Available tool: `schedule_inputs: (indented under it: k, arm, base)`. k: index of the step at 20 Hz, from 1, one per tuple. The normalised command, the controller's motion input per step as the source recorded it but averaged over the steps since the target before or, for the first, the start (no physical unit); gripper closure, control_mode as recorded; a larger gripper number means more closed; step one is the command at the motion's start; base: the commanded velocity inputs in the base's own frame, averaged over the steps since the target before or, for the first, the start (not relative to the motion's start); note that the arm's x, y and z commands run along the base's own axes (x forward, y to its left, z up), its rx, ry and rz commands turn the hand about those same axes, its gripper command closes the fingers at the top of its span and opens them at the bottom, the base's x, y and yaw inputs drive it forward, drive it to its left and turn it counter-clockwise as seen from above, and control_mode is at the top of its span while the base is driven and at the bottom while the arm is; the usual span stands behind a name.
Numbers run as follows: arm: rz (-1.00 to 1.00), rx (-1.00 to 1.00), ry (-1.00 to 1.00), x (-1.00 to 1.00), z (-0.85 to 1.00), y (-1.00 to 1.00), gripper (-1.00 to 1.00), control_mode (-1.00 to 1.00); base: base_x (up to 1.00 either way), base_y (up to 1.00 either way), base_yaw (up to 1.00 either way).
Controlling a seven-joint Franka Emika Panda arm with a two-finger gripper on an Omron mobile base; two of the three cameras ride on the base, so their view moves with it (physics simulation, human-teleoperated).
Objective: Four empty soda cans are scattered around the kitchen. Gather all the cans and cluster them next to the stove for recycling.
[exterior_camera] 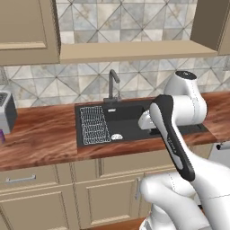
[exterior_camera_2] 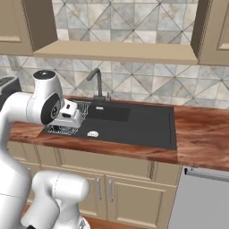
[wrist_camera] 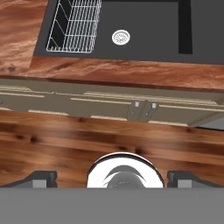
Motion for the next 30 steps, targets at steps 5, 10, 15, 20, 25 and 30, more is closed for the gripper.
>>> schedule_inputs:
  k: [5, 10, 15, 20, 25, 30]
  arm:
    - [0.00, 0.00, 0.00, 0.00, 0.00, 0.00, -1.00, 1.00]
    - [0.00, 0.00, 0.00, 0.00, 0.00, 0.00, -1.00, 1.00]
    - [0.00, 0.00, 0.00, 0.00, 0.00, 0.00, -1.00, 1.00]
    - [0.00, 0.00, 0.00, 0.00, 0.00, 0.00, -1.00, 1.00]
    - [0.00, 0.00, 0.00, 0.00, 0.00, 0.00, -1.00, 1.00]
    - [0.00, 0.00, 0.00, 0.00, 0.00, 0.00, -1.00, 1.00]
  base:
    - [-0.02, 0.40, 0.00]
    - [-0.16, 0.32, 0.00]
    - [-0.30, 0.12, -0.06]
    - [-0.32, 0.07, -0.12]
    - [-0.19, 0.01, -0.18]
    - [-0.05, 0.00, -0.27]
